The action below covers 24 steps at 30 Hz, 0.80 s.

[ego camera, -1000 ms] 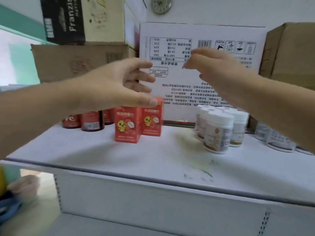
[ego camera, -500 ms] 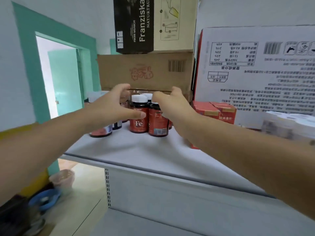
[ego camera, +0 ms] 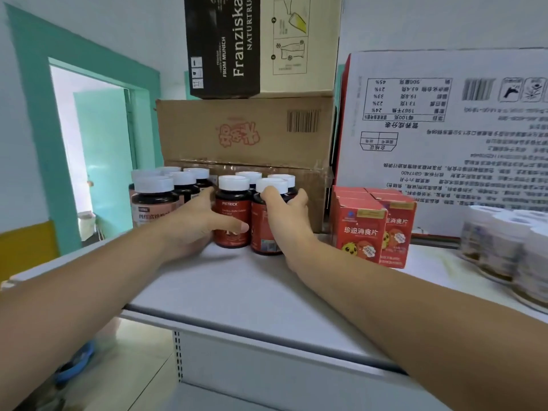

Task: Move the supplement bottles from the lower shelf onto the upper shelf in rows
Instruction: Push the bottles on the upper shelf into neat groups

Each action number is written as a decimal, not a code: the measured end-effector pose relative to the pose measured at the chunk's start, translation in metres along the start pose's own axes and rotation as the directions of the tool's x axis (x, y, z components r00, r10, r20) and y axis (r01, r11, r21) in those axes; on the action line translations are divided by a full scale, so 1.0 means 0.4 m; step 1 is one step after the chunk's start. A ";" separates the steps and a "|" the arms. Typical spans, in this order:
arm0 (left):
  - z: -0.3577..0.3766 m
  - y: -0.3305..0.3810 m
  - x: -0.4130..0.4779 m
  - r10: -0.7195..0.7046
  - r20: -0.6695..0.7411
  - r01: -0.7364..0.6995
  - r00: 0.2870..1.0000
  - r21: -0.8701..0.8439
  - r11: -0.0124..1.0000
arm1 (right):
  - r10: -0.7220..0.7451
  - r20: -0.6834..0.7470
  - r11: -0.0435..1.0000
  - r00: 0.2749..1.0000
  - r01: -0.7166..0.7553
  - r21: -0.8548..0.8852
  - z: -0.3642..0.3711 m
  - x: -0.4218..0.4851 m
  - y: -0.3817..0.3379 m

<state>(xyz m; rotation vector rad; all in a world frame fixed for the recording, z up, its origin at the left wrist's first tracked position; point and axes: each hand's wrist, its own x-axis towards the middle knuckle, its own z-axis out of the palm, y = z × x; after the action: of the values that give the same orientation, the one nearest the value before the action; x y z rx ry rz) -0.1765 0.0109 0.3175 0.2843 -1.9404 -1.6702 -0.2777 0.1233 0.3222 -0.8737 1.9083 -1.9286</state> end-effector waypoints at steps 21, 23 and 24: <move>-0.044 -0.083 0.099 -0.009 0.060 0.006 0.998 0.063 0.998 | 0.082 -0.019 0.994 0.996 -0.084 -0.064 0.011 0.058 0.037; -0.044 -0.081 0.098 -0.010 0.052 0.009 0.999 0.030 1.000 | 0.080 -0.002 0.996 0.997 -0.080 -0.051 0.006 0.058 0.036; -0.044 -0.079 0.097 -0.010 0.050 0.009 0.999 0.014 1.000 | 0.078 0.004 0.996 0.997 -0.078 -0.044 0.004 0.055 0.034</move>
<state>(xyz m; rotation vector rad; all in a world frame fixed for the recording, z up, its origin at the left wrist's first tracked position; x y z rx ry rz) -0.2051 -0.0300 0.2988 0.2594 -1.9905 -1.6861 -0.2967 0.1080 0.3136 -0.8038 1.9586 -1.8439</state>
